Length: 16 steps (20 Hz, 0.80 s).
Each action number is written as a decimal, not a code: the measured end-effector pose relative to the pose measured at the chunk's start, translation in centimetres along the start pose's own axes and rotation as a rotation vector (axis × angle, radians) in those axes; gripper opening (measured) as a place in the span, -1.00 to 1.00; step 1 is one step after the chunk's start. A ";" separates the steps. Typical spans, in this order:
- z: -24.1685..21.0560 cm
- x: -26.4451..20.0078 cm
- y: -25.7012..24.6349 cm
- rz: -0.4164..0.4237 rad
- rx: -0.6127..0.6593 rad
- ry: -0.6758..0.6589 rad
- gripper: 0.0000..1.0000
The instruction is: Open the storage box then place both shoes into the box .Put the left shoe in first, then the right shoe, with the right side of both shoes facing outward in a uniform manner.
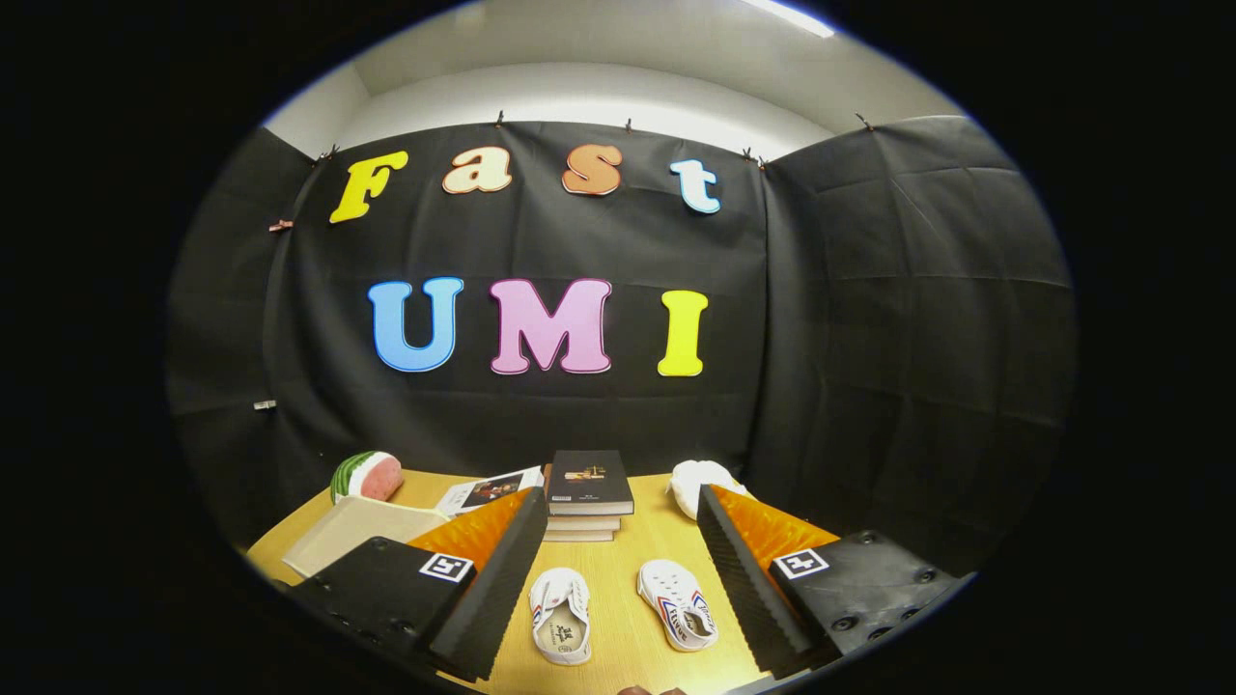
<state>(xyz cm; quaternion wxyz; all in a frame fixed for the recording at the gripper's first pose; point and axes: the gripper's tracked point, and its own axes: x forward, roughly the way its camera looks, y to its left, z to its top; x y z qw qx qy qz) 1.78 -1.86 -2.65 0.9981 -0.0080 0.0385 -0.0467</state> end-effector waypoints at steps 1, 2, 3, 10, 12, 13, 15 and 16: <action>-0.1 0.1 0.2 0.003 0.011 0.009 0.93; -0.2 0.0 0.3 0.005 0.020 0.015 0.93; -0.3 0.2 0.4 0.008 0.021 0.023 0.93; -0.2 2.6 1.3 0.071 0.017 0.067 0.93; -1.5 4.0 1.9 0.120 0.044 0.131 0.93; -2.2 4.5 2.2 0.143 0.067 0.160 0.94; -4.0 5.5 3.1 0.187 0.122 0.225 0.94; -5.1 6.1 3.7 0.212 0.150 0.269 0.97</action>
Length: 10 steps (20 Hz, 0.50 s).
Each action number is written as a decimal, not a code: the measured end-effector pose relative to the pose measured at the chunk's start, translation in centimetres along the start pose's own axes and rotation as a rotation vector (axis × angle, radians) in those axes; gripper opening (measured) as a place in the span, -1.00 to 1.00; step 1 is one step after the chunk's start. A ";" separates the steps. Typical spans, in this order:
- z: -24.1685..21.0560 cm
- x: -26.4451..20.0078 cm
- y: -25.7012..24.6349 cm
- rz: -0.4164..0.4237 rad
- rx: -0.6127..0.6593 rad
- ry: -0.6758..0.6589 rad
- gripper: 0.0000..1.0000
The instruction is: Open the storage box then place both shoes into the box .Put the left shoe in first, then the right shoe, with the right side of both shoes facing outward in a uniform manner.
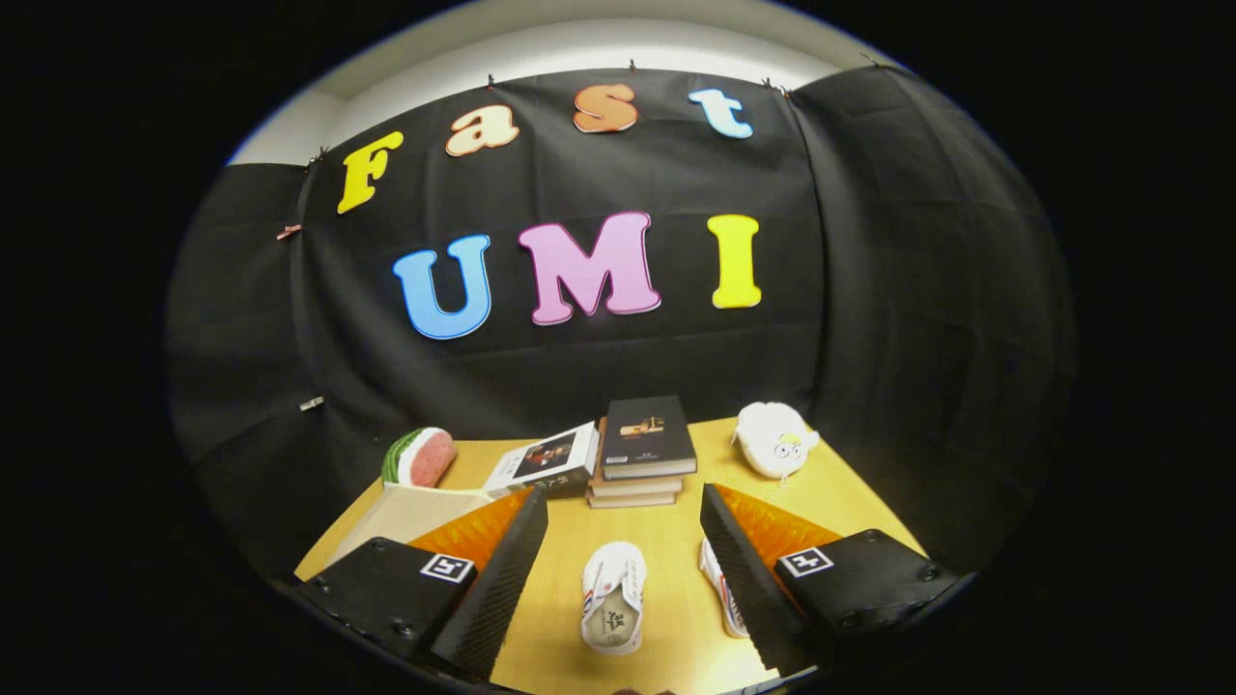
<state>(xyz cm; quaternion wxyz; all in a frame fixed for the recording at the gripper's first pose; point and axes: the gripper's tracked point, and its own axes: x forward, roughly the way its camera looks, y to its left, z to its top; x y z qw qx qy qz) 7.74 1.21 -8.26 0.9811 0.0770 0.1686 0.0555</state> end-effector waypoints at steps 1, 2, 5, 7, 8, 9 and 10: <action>-1.1 0.7 0.5 0.031 0.031 0.050 0.97; -2.6 1.5 1.1 0.066 0.062 0.102 0.97; -6.7 2.6 4.4 0.218 0.180 0.273 0.97; -9.2 2.3 6.5 0.319 0.240 0.374 0.96; -10.2 2.2 7.3 0.354 0.279 0.411 0.97; -11.0 2.1 8.2 0.393 0.321 0.446 0.97; -11.8 1.9 9.1 0.433 0.357 0.481 0.97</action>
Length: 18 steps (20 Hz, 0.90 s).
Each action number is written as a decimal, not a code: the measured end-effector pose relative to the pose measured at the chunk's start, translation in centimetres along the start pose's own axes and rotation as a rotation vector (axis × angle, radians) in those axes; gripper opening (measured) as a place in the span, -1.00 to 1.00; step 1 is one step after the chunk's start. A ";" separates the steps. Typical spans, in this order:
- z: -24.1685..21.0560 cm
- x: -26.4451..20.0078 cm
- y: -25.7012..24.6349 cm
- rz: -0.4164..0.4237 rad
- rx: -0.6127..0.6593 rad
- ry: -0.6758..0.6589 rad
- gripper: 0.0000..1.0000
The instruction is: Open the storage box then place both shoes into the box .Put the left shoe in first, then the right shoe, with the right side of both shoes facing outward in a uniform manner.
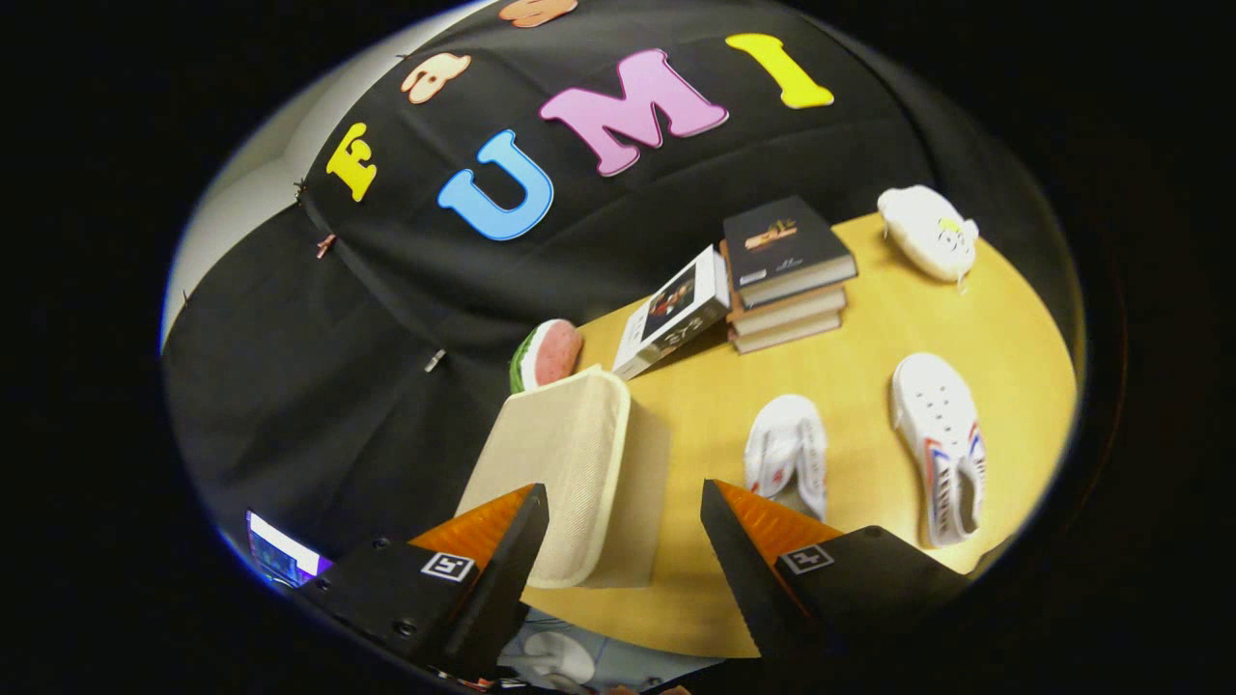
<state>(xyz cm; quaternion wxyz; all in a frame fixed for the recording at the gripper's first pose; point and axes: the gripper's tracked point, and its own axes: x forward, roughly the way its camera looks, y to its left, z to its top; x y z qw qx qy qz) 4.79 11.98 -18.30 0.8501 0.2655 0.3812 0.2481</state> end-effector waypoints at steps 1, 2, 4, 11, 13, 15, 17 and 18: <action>-0.9 0.5 0.4 0.041 0.026 0.035 0.97; -2.2 1.4 0.5 0.076 0.045 0.075 0.96; -3.8 2.8 0.7 0.123 0.068 0.136 0.96; -6.7 6.6 1.1 0.267 0.220 0.281 0.95; -7.9 7.2 1.4 0.312 0.267 0.328 0.96; -8.3 7.7 2.4 0.367 0.363 0.362 0.95; -8.5 8.3 3.0 0.388 0.416 0.391 0.93; -8.8 8.3 3.2 0.397 0.425 0.403 0.91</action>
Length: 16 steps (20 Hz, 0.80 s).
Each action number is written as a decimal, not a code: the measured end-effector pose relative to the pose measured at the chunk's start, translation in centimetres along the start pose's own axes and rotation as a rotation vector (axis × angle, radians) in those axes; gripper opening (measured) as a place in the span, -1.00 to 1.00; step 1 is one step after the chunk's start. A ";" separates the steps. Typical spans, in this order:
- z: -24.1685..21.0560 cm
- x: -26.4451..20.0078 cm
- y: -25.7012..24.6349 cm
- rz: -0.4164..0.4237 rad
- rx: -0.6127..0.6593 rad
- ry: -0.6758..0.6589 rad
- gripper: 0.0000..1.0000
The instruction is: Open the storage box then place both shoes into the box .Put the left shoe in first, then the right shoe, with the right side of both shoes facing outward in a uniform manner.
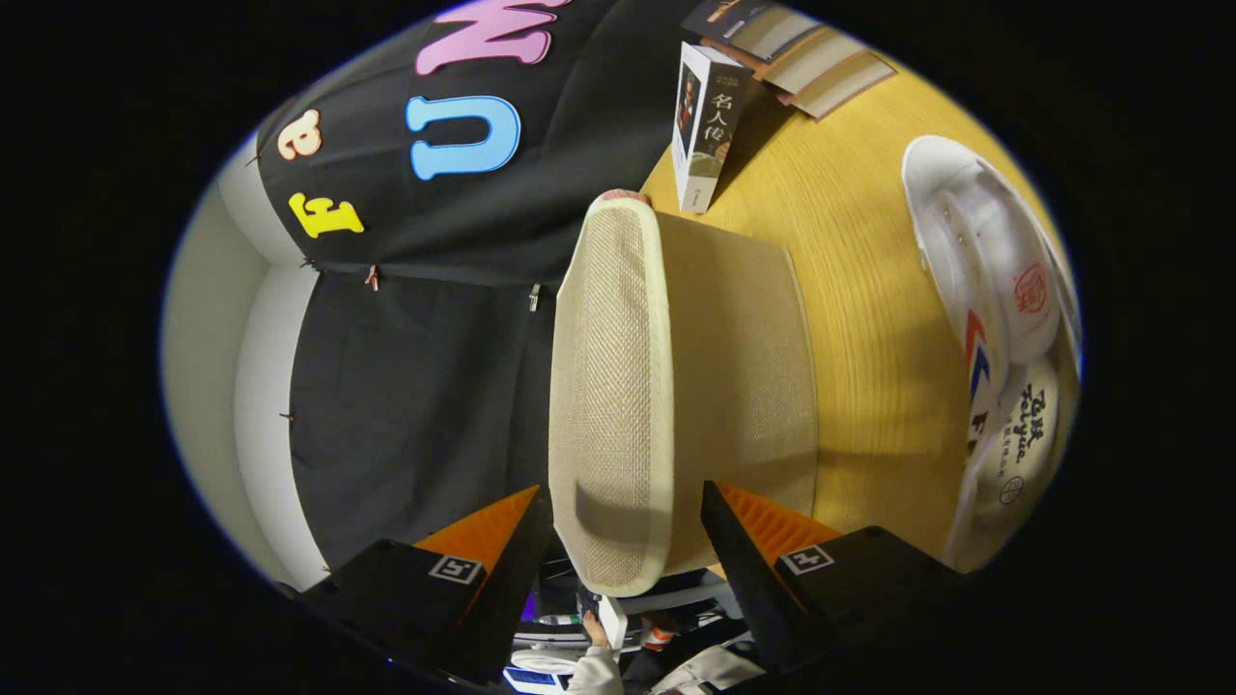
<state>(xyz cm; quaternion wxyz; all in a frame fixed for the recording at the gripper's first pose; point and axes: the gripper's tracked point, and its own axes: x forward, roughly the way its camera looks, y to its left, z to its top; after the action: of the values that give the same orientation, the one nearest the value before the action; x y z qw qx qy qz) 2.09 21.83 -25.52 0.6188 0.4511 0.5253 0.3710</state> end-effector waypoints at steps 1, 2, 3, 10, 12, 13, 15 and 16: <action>0.1 0.2 -0.2 -0.014 0.007 -0.002 0.84; 0.1 0.2 -0.3 -0.010 0.019 -0.001 0.53; 0.0 0.6 -0.5 -0.014 0.025 0.005 0.21; 0.1 0.1 0.2 -0.033 0.118 0.030 -0.28; -0.1 -0.1 0.6 -0.036 0.145 0.045 -0.52; 0.0 -0.2 0.8 -0.032 0.150 0.037 -0.52; 0.2 0.3 0.8 -0.047 0.131 0.017 -0.75; -0.3 0.4 1.1 -0.058 0.126 0.020 -0.83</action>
<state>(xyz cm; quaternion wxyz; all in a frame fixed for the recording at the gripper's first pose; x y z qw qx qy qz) 1.87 22.55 -24.65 0.5944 0.4702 0.5665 0.3234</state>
